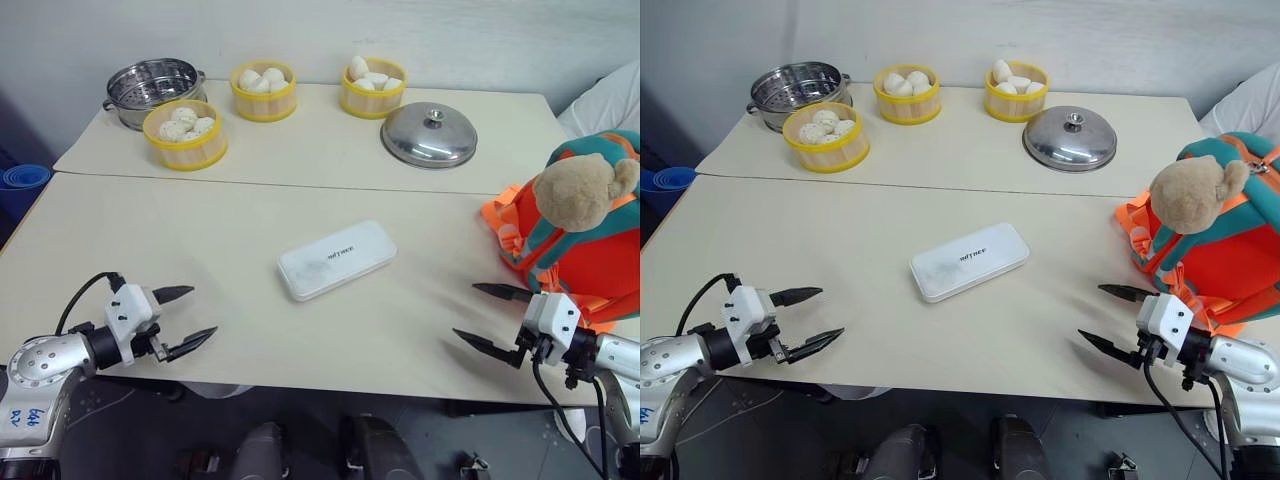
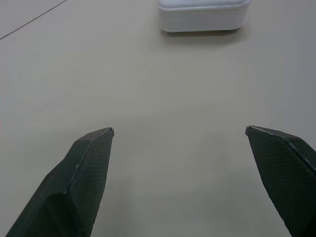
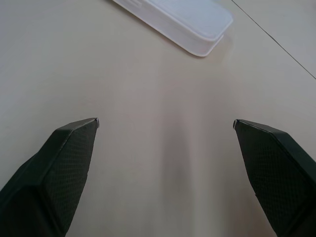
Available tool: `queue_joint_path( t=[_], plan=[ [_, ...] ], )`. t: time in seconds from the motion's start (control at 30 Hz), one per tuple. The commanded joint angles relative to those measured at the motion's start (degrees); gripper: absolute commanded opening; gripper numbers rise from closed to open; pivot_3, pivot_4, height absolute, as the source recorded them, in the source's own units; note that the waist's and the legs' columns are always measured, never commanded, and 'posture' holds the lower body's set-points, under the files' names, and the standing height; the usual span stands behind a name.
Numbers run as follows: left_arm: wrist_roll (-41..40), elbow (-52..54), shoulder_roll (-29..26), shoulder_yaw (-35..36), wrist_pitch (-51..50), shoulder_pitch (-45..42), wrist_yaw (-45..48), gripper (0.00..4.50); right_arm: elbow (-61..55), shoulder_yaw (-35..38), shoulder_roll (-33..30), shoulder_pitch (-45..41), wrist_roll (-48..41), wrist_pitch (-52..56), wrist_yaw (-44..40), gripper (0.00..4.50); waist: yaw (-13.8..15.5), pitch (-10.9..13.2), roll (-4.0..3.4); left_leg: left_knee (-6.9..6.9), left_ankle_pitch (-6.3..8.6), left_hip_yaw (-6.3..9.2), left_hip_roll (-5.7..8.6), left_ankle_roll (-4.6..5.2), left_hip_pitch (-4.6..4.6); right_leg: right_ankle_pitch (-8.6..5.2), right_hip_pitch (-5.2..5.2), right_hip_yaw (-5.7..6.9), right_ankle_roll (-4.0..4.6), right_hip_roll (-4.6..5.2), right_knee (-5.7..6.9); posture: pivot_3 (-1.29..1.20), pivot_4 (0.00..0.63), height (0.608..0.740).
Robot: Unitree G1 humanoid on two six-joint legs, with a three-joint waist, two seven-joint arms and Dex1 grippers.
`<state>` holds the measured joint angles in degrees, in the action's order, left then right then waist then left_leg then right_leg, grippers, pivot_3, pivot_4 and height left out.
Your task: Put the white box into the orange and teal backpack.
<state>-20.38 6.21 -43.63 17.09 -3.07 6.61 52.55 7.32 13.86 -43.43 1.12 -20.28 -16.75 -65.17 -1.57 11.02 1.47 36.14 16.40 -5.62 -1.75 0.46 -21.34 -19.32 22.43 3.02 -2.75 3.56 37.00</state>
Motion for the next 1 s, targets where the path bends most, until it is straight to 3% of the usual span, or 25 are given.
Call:
queue_joint_path(
  t=[0.03, 0.33, 0.43, 0.6, 0.8, 0.87, 1.0],
  plan=[
    [-0.97, 2.31, -0.02, 2.04, 0.18, 0.93, -0.34, 4.5, -0.72, 0.45, 0.01, 0.13, -0.29, -0.03, 0.64, 4.48, -0.01, 0.0, 0.0, 0.0, 0.0, 0.0, 0.0, 0.0, 0.0, 0.0, 0.0, 0.0, 0.0, 0.0, 0.01, 0.0, 0.15, 0.74],
    [-4.92, 4.67, -1.04, 3.09, -6.66, 1.44, 1.11, 4.5, -5.31, -0.76, 0.8, -0.58, -2.07, 3.99, 2.09, 4.48, -0.05, 0.0, 0.0, 0.03, -0.02, 0.0, 0.0, -0.01, 0.03, 0.0, -0.01, -0.01, 0.0, 0.0, 0.06, 0.0, 0.15, 0.74],
    [-6.13, 6.46, -1.35, 4.36, -9.24, 2.18, 0.51, 3.89, -10.54, -1.55, 0.72, -3.77, -4.07, 11.39, 4.8, 3.86, -0.26, 0.0, -0.01, 0.02, -0.05, 0.0, -0.01, -0.06, 0.04, 0.0, 0.02, -0.02, 0.0, -0.01, 0.13, 0.0, 0.15, 0.74],
    [-6.14, 10.31, 0.65, 4.27, -16.33, 0.56, -6.39, 2.31, -13.95, -6.58, 0.99, -12.53, 1.1, 20.37, 10.92, 2.13, -0.05, 0.0, -0.01, 0.07, -0.12, 0.03, 0.0, -0.1, 0.08, -0.01, 0.03, -0.05, 0.03, 0.01, 0.25, 0.0, 0.15, 0.74],
    [-4.72, 16.33, 7.61, -3.99, -30.32, -5.98, -19.82, 0.39, -2.31, -14.92, 6.55, -25.82, 14.2, 23.08, 22.34, 0.03, 0.12, -0.02, 0.03, 0.12, -0.19, 0.04, 0.06, -0.14, 0.0, 0.0, 0.08, -0.03, 0.02, 0.04, 0.35, 0.0, 0.15, 0.74],
    [-5.79, 18.68, 8.48, -6.28, -33.82, -7.11, -20.46, 0.02, 3.59, -15.83, 8.79, -28.93, 16.36, 21.58, 25.26, 0.0, 0.04, -0.04, 0.06, 0.12, -0.31, 0.04, 0.08, -0.37, -0.03, 0.0, 0.1, -0.02, 0.01, 0.04, 0.37, 0.0, 0.15, 0.74],
    [-4.59, 16.68, 10.72, -8.43, -38.71, -12.23, -24.64, 0.02, 14.91, -18.66, 13.37, -34.99, 19.3, 18.09, 26.44, 0.0, -0.23, -0.04, 0.07, 0.15, -0.37, -0.01, 0.09, -0.46, -0.1, 0.0, 0.15, -0.02, 0.01, 0.0, 0.37, 0.0, 0.15, 0.74]
  ],
)
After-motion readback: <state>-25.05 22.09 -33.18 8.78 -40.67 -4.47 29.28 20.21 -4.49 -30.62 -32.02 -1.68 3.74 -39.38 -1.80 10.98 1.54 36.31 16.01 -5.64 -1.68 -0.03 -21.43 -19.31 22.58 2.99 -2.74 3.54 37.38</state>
